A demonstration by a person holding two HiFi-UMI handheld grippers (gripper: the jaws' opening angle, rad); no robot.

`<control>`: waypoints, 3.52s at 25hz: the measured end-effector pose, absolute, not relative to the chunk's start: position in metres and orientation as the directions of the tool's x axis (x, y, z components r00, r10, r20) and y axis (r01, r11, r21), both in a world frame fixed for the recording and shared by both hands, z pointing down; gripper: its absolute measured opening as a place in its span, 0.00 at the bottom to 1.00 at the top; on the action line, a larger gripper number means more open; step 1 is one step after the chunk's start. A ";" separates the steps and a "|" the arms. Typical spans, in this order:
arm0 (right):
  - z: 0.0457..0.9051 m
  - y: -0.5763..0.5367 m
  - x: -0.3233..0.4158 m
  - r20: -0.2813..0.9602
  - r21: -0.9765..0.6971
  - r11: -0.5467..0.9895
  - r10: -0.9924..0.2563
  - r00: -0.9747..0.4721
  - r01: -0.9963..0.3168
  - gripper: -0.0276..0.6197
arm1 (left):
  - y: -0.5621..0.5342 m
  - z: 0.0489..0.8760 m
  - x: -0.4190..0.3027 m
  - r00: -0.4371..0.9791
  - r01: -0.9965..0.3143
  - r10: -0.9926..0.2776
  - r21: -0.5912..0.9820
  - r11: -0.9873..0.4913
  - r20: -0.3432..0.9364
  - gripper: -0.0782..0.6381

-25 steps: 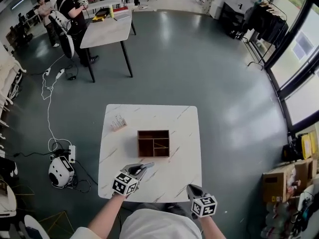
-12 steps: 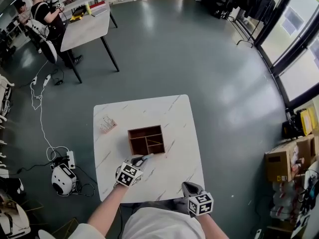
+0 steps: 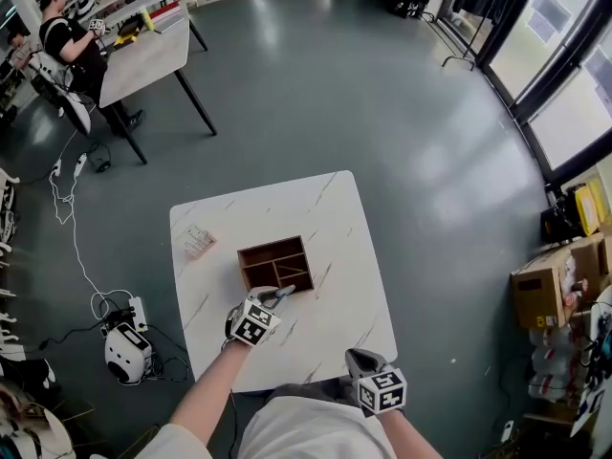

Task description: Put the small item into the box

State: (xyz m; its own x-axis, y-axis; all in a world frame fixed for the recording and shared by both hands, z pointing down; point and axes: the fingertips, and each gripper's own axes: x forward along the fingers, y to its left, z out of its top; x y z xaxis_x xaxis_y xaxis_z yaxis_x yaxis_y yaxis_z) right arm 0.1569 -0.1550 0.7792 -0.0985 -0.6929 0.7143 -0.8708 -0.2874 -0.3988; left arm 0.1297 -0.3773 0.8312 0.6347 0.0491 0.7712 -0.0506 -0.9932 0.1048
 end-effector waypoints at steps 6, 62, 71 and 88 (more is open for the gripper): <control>0.785 -0.139 0.156 0.727 -0.404 -0.317 -0.681 -0.091 -0.858 0.09 | -0.367 0.849 0.133 0.558 0.053 0.006 -0.029 -0.998 0.830 0.21; 0.770 -0.109 0.146 0.710 -0.358 -0.256 -0.699 -0.084 -0.898 0.09 | -0.333 0.801 0.086 0.676 -0.163 -0.087 0.034 -0.986 0.732 0.15; 0.759 -0.081 0.134 0.676 -0.361 -0.217 -0.731 -0.094 -0.907 0.09 | -0.294 0.776 0.035 0.717 -0.275 -0.161 0.062 -0.960 0.678 0.13; 0.750 0.030 0.087 0.616 -0.412 -0.210 -0.781 -0.101 -0.887 0.09 | -0.150 0.731 -0.042 0.787 -0.343 -0.150 0.222 -0.913 0.599 0.13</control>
State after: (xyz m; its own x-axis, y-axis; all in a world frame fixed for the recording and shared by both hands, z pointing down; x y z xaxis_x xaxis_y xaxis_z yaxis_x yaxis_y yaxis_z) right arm 0.0867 0.0295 0.7497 -0.1007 -0.7810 0.6163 -0.8867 -0.2104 -0.4116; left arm -0.0420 -0.1499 0.7311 0.7865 -0.1496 0.5992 -0.3429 -0.9127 0.2222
